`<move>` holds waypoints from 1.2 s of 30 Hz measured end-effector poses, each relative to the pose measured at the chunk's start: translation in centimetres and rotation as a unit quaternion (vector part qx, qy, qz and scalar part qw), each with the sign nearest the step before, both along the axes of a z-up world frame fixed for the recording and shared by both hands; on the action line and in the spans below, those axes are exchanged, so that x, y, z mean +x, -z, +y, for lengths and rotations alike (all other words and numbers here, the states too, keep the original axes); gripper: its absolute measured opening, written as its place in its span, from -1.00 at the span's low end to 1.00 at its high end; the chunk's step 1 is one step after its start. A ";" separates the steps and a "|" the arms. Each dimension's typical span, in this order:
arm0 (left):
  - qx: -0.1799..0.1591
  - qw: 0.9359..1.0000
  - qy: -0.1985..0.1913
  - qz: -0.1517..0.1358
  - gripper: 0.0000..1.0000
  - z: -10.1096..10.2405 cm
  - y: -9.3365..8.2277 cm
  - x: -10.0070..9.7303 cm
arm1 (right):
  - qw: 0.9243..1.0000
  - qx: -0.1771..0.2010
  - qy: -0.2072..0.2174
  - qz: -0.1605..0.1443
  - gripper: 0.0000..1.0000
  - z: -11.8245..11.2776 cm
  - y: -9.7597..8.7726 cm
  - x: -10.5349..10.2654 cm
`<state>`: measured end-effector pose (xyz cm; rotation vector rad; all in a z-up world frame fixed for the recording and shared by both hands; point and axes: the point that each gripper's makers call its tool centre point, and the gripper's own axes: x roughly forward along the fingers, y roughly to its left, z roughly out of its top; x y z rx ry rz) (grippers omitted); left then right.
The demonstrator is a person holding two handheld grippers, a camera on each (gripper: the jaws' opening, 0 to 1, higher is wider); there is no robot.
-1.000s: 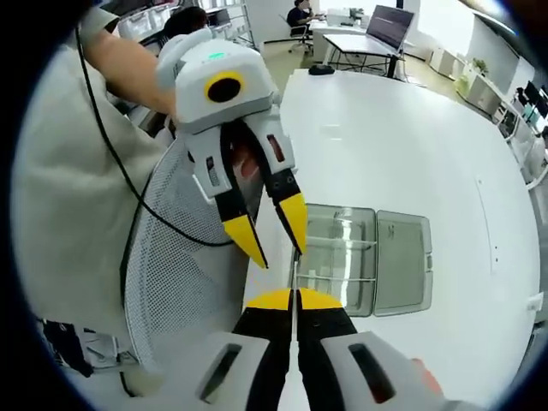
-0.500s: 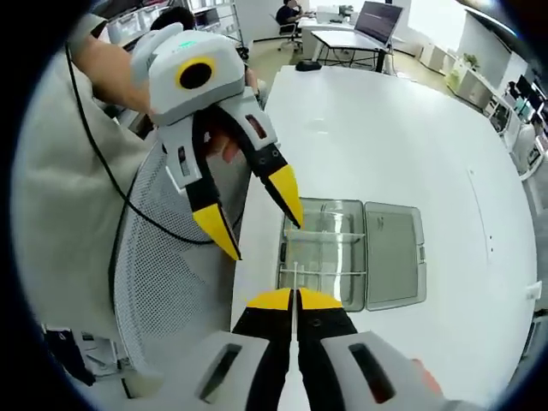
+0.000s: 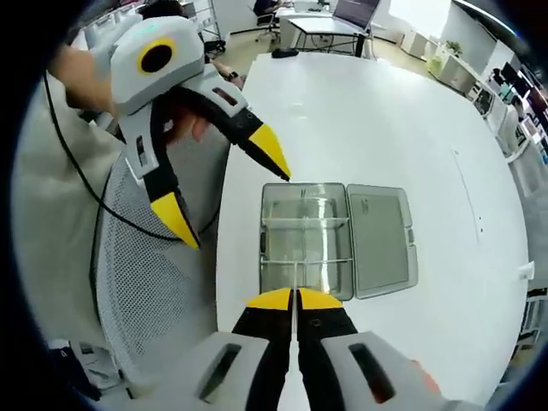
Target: Insert the divider into the dual guide fixture by aligning both edges with the guide slots and pushing it downward to the bottom, including one-sided entry, uneven engagement, binding, and posture correction.
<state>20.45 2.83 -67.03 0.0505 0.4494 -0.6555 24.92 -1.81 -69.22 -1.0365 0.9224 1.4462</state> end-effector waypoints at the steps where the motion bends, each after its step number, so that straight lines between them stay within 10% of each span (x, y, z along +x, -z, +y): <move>1: 0.000 1.000 -0.003 -0.001 0.16 0.1 -0.1 0.0 | 1.000 -0.001 0.002 -0.001 -1.00 0.0 0.1 0.1; 36: 0.004 0.998 -0.064 0.029 0.80 1.8 1.0 -0.8 | 0.999 -0.018 0.015 -0.025 -1.00 0.0 0.5 0.4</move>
